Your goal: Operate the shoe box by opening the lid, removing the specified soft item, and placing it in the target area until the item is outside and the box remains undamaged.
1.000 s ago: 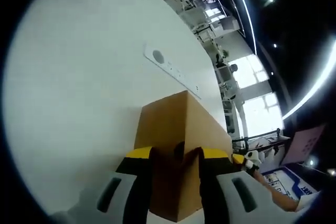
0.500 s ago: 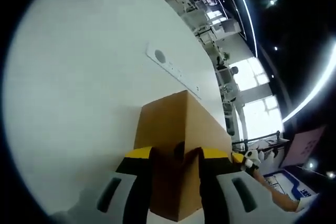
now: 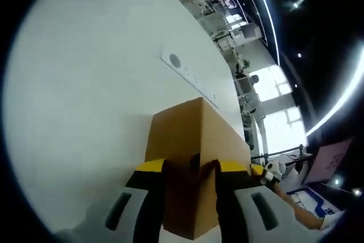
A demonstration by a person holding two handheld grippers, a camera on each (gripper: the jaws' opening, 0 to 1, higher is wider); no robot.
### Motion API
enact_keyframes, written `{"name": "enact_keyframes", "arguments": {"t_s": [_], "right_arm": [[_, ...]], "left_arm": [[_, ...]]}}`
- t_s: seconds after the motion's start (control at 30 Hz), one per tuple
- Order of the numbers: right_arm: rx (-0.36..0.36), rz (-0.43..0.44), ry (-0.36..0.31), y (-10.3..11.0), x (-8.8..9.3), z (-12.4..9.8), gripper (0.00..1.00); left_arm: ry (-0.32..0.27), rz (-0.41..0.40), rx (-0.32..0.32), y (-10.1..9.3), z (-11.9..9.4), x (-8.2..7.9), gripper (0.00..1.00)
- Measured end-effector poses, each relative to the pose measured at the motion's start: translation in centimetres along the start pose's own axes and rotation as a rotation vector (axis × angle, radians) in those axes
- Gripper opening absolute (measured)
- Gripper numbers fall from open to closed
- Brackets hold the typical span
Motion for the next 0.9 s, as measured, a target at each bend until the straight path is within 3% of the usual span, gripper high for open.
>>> {"name": "enact_keyframes", "arguments": {"t_s": [0.9], "right_arm": [[0.003, -0.002, -0.004, -0.07, -0.26, -0.02, 0.29]], "left_arm": [[-0.002, -0.005, 0.015, 0.11, -0.27, 1.04, 0.33]]}}
Point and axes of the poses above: the point that each gripper's makers call its tool centre point, and the gripper's own axes: z roughly forward along the fingers, y roughly to its left, x roughly out of its underside, the point moved 10 cm from there along -z, roughly backward along the fingers, and after that the axes turned 15 degrees about y, right-handed, at the moved point
